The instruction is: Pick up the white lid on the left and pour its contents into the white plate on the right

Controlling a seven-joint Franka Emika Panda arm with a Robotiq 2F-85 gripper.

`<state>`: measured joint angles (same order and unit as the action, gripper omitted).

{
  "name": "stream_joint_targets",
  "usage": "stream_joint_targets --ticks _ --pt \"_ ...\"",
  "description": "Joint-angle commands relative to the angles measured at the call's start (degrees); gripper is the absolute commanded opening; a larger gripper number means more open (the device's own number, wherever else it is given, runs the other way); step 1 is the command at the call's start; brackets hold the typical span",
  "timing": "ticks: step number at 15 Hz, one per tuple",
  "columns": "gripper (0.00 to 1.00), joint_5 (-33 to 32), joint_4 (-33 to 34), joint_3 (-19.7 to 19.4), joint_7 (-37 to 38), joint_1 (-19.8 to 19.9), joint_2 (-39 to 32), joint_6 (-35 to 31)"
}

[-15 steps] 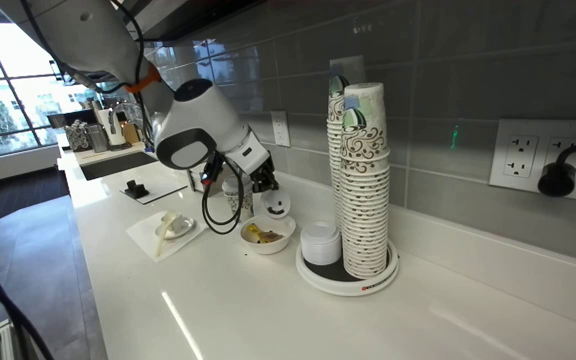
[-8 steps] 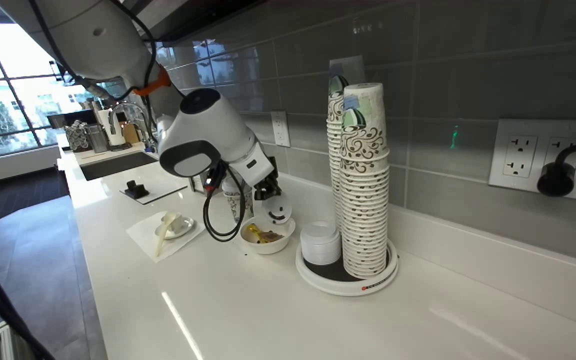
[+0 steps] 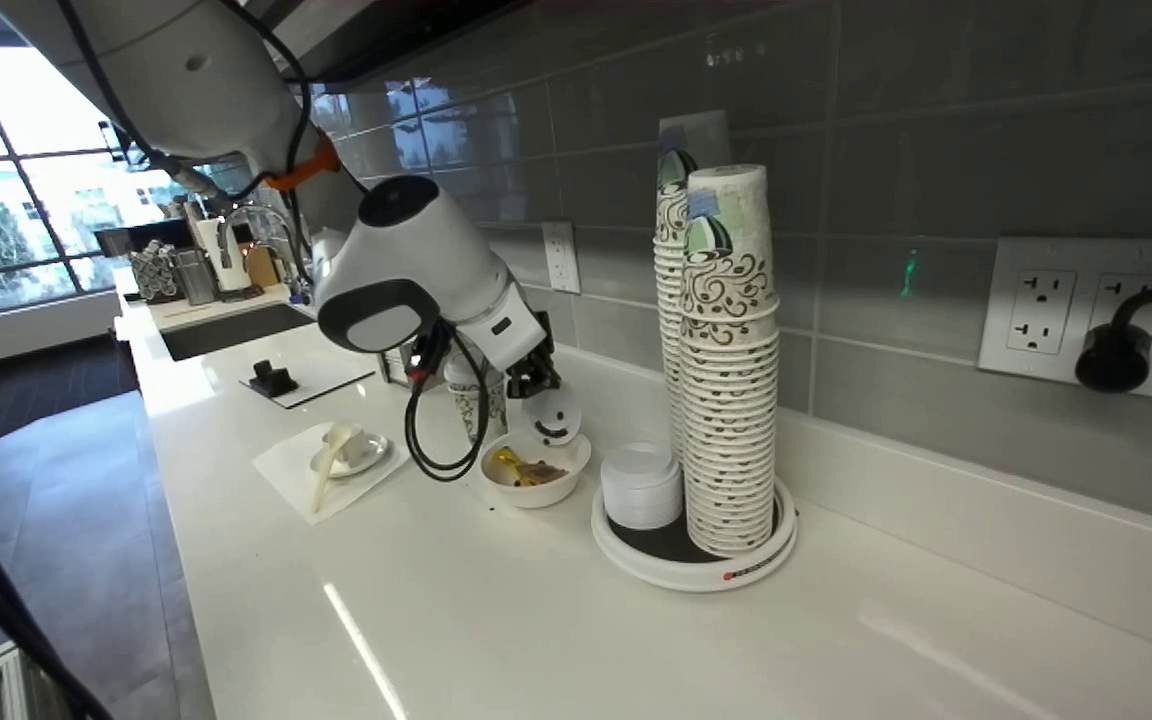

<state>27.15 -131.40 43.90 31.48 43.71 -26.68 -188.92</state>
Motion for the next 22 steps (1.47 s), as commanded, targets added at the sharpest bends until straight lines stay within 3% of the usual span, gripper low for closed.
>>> stream_joint_targets --ticks 1,3,9,15,19,22 --pt "0.01 0.0 0.1 1.9 0.1 3.1 -0.7 -0.1" --pt "0.01 0.1 -0.2 4.5 0.3 6.7 -0.7 0.5" --pt "0.01 0.4 -2.5 16.8 0.1 21.9 -1.9 3.3" --pt "0.01 1.5 -5.1 29.3 -3.8 35.7 -8.7 6.8" --pt "0.01 0.2 -6.4 34.5 -7.5 41.6 -16.6 7.2" --pt "0.01 -0.8 -6.6 35.7 -9.6 43.9 -21.7 6.3"
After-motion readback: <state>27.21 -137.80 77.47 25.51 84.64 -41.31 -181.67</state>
